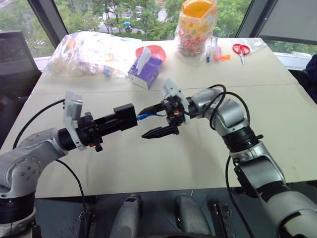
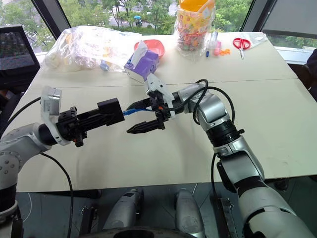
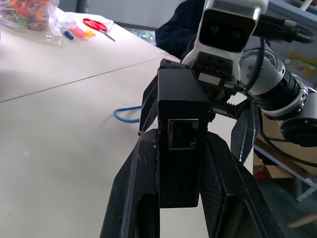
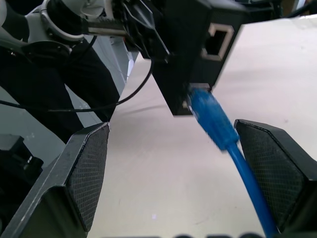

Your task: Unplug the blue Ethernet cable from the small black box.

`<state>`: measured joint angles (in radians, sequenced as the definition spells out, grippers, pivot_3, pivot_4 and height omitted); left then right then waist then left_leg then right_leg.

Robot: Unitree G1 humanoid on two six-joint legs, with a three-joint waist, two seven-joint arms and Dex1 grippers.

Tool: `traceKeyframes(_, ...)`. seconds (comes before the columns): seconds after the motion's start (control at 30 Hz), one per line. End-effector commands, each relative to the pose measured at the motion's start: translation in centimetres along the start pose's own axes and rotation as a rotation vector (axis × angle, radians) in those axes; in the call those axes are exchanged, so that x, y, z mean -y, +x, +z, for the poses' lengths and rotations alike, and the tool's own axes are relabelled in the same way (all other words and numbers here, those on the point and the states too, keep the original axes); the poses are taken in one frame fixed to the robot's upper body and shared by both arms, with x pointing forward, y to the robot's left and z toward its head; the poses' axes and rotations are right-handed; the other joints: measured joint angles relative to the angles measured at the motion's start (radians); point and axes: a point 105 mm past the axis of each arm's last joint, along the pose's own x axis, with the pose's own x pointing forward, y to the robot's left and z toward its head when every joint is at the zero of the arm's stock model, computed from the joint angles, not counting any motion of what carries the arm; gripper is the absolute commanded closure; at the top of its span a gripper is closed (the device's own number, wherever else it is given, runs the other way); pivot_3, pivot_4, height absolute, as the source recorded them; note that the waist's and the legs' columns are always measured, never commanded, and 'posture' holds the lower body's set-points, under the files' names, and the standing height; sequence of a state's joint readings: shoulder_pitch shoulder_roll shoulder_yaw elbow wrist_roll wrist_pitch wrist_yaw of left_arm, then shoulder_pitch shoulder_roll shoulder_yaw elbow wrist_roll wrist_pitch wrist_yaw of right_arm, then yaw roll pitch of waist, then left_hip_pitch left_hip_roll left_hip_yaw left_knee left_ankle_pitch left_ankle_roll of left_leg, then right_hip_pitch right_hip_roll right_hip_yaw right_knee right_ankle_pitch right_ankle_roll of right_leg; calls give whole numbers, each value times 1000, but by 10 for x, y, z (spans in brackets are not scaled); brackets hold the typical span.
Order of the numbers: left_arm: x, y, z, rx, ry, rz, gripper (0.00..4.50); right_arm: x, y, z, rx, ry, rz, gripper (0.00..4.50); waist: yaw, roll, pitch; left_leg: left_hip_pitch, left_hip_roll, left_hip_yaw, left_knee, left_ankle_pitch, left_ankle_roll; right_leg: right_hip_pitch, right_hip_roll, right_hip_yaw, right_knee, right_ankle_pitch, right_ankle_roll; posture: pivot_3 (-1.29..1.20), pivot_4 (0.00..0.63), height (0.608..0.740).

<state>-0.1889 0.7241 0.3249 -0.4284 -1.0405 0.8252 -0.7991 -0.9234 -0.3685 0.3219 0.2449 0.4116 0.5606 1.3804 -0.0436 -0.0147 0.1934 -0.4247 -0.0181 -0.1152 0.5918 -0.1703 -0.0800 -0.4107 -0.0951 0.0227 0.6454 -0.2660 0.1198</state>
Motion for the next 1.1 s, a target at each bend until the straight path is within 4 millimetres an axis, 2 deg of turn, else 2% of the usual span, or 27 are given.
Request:
traceKeyframes(0.03,7,-3,9,13,44,-13,4025,3,-1,18,34,-36,-3,1022,0,0,0,0,0,0,0,0,0,0,0,0,0,0,0,0,150,726)
traceKeyframes(0.13,7,-4,8,8,44,-12,4025,5,-2,18,31,-23,-1,2427,-1,0,0,0,0,0,0,0,0,0,0,0,0,0,0,0,150,726)
traceKeyframes(0.5,8,-2,6,-3,44,-17,4025,3,-4,23,37,12,34,2427,0,0,0,0,0,0,0,0,0,0,0,0,0,0,0,0,150,726)
traceKeyframes(0.6,9,0,7,1,48,-16,4025,2,-3,23,30,11,43,3250,0,0,0,0,0,0,0,0,0,0,0,0,0,0,0,0,150,726)
traceKeyframes(1.1,13,3,5,0,45,-18,4025,-2,1,29,32,33,84,3250,-1,0,0,0,0,0,0,0,0,-1,0,0,0,0,0,0,150,726)
